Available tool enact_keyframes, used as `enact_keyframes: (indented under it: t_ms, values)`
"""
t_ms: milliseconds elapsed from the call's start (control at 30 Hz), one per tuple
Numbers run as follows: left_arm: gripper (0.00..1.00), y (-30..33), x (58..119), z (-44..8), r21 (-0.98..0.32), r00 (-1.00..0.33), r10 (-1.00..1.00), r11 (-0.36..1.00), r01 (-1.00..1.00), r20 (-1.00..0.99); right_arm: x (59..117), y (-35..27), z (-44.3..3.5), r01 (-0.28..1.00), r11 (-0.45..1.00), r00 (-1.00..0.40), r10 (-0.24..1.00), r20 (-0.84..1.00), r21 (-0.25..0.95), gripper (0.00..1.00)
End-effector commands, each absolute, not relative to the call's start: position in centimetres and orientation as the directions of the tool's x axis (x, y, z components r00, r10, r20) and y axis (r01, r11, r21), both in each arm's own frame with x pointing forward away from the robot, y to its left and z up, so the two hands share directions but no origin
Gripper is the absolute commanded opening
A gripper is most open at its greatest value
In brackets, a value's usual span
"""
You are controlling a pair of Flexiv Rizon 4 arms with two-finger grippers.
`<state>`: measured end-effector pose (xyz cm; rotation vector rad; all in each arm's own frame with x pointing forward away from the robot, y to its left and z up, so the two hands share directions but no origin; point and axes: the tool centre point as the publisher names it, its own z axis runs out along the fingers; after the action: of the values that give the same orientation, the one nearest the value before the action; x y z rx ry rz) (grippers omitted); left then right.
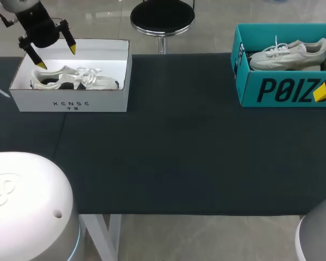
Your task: Take the shoe out of the shoebox, open the shoe tongue, remove and reinsert the insole, then place the shoe into the shoebox
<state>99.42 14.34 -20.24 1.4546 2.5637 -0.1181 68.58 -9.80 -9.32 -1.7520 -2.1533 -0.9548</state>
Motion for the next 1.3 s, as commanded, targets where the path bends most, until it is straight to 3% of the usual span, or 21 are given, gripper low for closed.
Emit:
enact_keyframes:
  t_ms: [33, 600, 867, 1300]
  values:
    - [1.0, 14.3, 99.3, -20.2, 0.028, -0.5, 0.842, 0.515, 0.857, -0.204, 68.8, -9.8, -9.3, 0.934, 0.087, -0.273, 0.801, 0.533, 0.346, 1.0]
    - [1.0, 14.3, 99.3, -20.2, 0.028, -0.5, 0.842, 0.515, 0.857, -0.204, 68.8, -9.8, -9.3, 0.934, 0.087, -0.273, 0.801, 0.533, 0.346, 1.0]
    - [1.0, 14.3, 99.3, -20.2, 0.028, -0.5, 0.842, 0.515, 0.857, -0.204, 74.2, -15.7, -6.7, 0.857, -0.072, -0.263, 0.79, 0.553, 0.51, 1.0]
    - [1.0, 14.3, 99.3, -20.2, 0.028, -0.5, 0.842, 0.515, 0.857, -0.204, 82.7, -20.2, -9.7, 0.942, 0.0, -0.062, 0.983, 0.174, 0.335, 1.0]
